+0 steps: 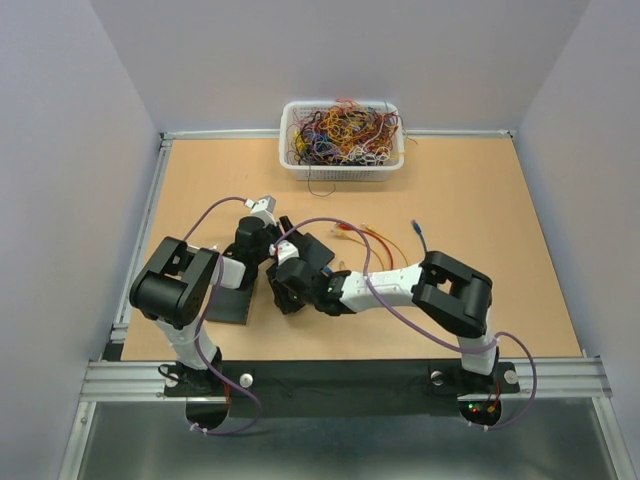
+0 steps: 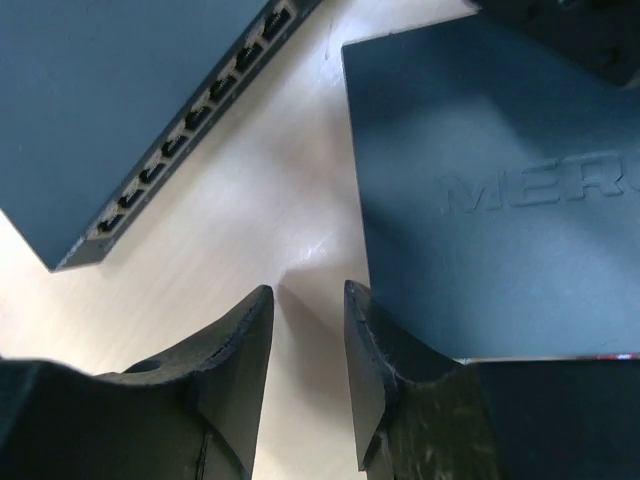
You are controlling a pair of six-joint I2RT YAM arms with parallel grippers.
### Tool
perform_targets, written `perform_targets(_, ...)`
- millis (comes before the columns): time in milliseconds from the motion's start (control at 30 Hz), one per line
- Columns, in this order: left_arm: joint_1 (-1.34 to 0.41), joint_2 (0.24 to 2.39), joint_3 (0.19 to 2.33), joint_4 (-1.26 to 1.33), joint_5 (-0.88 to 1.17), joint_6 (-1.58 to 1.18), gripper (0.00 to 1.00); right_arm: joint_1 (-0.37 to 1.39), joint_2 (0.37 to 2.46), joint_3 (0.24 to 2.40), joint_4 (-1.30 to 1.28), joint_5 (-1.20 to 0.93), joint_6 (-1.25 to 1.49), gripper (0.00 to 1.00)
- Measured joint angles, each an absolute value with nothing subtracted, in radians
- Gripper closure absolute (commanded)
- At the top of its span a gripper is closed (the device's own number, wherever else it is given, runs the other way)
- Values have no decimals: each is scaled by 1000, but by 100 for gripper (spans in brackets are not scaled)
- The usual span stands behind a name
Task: Insert the plug into the switch port
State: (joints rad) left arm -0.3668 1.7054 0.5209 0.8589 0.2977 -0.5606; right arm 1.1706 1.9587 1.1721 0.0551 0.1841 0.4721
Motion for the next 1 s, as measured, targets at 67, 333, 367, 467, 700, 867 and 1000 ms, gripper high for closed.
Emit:
perform_targets(67, -364, 1705, 519, 860, 303, -562, 35, 1164, 1964, 1172, 63, 196, 479, 60)
perform_targets(333, -363, 1705, 517, 865, 307, -563, 35, 1072, 1958, 1157, 76, 229, 498, 60)
perform_targets(367, -362, 1705, 517, 865, 307, -564, 35, 1054, 1956, 1153, 78, 234, 497, 60)
perform_targets(467, -362, 1706, 517, 865, 307, -564, 35, 1007, 1949, 1145, 78, 253, 488, 60)
perform_targets(700, -360, 1706, 517, 865, 311, -568, 35, 926, 1949, 1145, 78, 253, 443, 60)
perform_targets(867, -358, 1707, 517, 865, 311, -568, 35, 841, 1944, 1145, 67, 255, 395, 60)
perform_targets(1000, -358, 1708, 517, 867, 315, -569, 35, 774, 1936, 1145, 44, 264, 355, 59)
